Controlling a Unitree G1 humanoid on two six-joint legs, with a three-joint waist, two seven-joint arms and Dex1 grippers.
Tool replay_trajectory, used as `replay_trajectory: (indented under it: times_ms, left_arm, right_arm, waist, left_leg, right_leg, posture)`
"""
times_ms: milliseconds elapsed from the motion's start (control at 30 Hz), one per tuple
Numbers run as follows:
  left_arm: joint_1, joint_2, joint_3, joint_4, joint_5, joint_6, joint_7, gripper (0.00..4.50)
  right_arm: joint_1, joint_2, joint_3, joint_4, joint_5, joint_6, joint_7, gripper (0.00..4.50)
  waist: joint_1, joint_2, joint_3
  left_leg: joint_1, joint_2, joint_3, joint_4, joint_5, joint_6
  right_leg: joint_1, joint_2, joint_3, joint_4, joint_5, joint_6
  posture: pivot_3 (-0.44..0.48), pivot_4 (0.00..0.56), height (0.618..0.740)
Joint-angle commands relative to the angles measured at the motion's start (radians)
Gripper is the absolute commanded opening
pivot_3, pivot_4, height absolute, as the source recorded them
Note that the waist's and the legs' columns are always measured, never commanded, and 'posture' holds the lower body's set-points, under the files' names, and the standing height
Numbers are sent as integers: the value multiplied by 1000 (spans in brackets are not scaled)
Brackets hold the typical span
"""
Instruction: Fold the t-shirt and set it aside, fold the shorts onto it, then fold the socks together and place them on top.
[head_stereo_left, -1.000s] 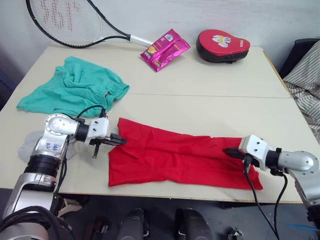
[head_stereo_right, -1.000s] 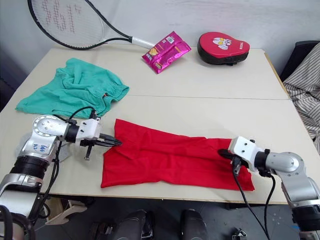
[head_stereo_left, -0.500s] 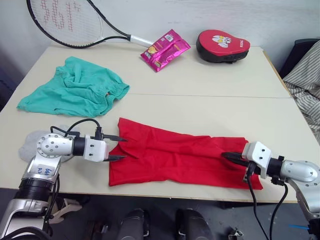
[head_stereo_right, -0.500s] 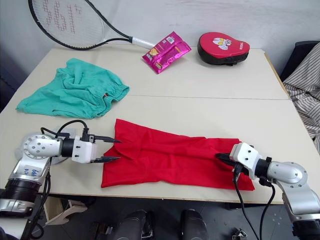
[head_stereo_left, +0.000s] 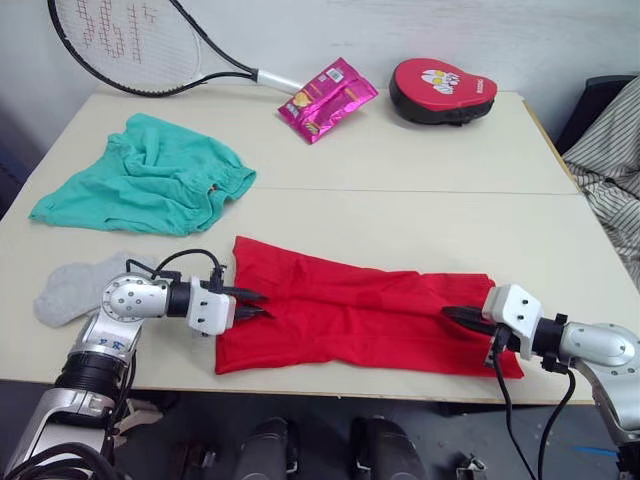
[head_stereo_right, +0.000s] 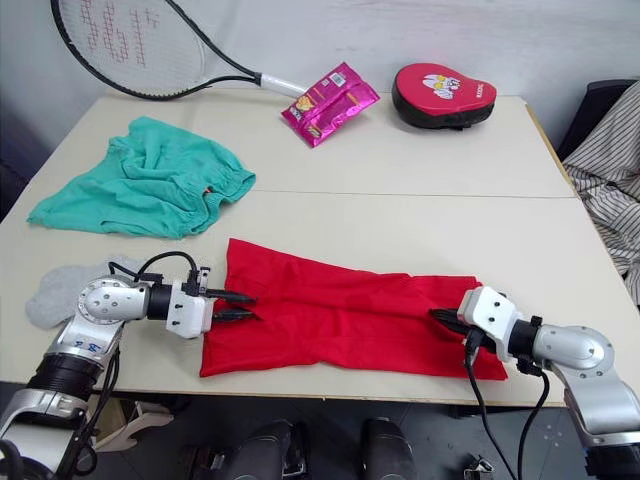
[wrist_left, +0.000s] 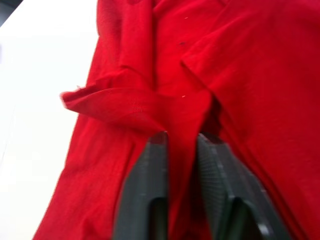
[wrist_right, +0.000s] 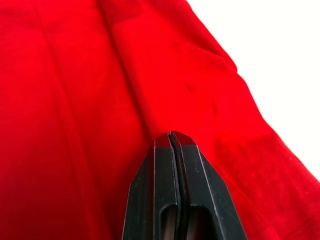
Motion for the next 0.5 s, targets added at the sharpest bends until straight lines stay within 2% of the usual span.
replay_trajectory:
  times_ms: [33, 200, 333, 500]
  left_arm:
    - [5, 16, 9, 32, -33, -35, -4, 34]
    - [11, 18, 63, 32, -144, 32, -15, 34]
    - [47, 54, 110, -17, -254, 209, -64, 34]
    - [87, 92, 142, -14, -287, 258, -135, 34]
  right_arm:
    - [8, -1, -36, -39, 21, 5, -12, 0]
    - [18, -4, -40, -37, 21, 9, -12, 0]
    - [30, -3, -41, -25, 19, 3, -11, 0]
    - [41, 2, -40, -5, 13, -2, -13, 0]
  waist:
    - [0, 0, 0]
    - [0, 0, 0]
    - [-2, 0, 0]
    - [-3, 0, 0]
  left_leg:
    - [0, 0, 0, 0, 0, 0]
    - [0, 0, 0, 0, 0, 0]
    - [0, 0, 0, 0, 0, 0]
    - [0, 0, 0, 0, 0, 0]
  right_leg:
    - [0, 0, 0, 0, 0, 0]
    - [0, 0, 0, 0, 0, 0]
    - [0, 0, 0, 0, 0, 0]
    - [0, 0, 0, 0, 0, 0]
  posture:
    - [0, 150, 740]
    - [0, 150, 740]
    - [0, 150, 740]
    - [0, 150, 740]
